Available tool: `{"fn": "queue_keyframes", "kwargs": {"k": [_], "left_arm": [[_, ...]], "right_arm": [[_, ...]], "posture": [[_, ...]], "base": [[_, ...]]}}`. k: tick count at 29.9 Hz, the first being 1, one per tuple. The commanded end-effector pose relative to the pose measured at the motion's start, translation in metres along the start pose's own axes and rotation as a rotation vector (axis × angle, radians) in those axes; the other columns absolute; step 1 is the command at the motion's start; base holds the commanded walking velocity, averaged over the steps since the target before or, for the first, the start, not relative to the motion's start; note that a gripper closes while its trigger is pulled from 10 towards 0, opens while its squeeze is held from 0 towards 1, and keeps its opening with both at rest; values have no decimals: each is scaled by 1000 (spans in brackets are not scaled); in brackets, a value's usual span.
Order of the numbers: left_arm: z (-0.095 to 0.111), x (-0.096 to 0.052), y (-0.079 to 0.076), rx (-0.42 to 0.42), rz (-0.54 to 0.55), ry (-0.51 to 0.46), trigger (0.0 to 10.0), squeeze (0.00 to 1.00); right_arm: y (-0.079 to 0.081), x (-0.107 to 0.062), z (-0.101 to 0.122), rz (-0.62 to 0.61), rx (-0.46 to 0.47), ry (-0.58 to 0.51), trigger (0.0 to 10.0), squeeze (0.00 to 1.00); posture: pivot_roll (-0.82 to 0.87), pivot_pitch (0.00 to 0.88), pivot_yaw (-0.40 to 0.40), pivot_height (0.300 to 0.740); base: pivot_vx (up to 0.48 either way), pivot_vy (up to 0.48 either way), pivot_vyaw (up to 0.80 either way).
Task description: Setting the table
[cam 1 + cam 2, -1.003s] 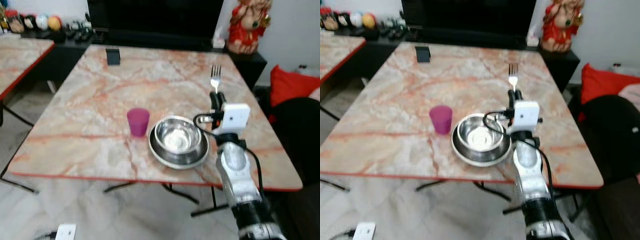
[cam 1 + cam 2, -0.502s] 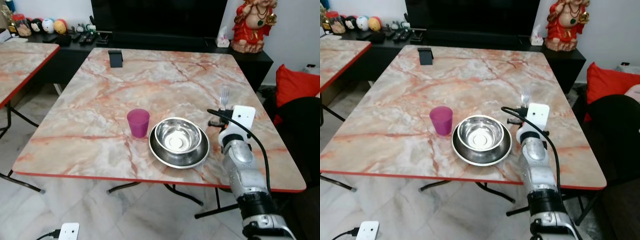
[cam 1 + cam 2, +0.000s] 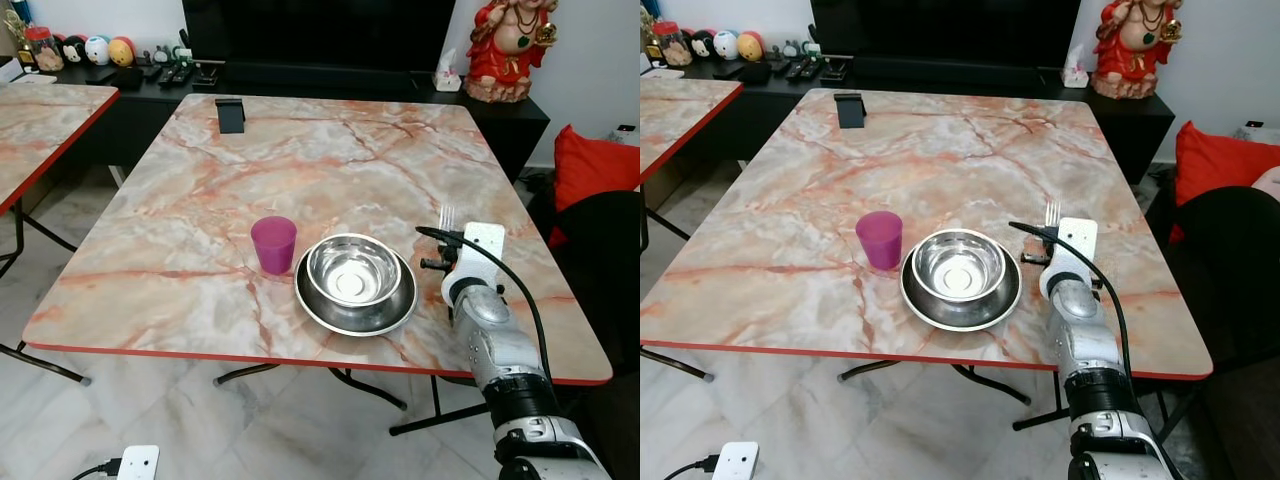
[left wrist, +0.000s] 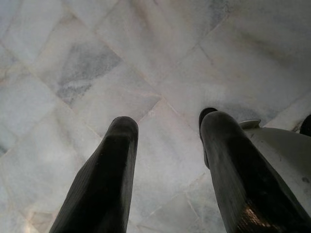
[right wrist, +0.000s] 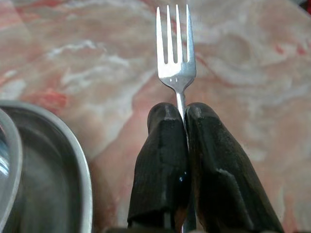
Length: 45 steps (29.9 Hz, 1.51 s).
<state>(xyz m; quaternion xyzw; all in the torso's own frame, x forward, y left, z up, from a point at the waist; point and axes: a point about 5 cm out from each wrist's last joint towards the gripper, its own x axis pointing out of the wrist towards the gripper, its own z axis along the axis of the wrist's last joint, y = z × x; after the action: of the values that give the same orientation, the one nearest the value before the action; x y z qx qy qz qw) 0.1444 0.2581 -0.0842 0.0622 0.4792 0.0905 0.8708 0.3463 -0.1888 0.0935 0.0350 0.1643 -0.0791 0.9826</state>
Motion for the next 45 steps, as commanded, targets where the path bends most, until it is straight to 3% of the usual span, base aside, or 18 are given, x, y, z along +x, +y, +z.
{"fn": "queue_keyframes", "kwargs": {"k": [1, 45], "left_arm": [[-2, 0, -1, -4, -5, 17, 10000, 0], [-4, -1, 1, 0, -2, 20, 10000, 0]], "right_arm": [[-3, 1, -5, -16, 30, 31, 10000, 0], [1, 5, -15, 41, -76, 80, 10000, 0]], "posture": [[-41, 0, -28, 740], [-25, 0, -38, 740]], "base": [[0, 0, 0], [0, 0, 0]]}}
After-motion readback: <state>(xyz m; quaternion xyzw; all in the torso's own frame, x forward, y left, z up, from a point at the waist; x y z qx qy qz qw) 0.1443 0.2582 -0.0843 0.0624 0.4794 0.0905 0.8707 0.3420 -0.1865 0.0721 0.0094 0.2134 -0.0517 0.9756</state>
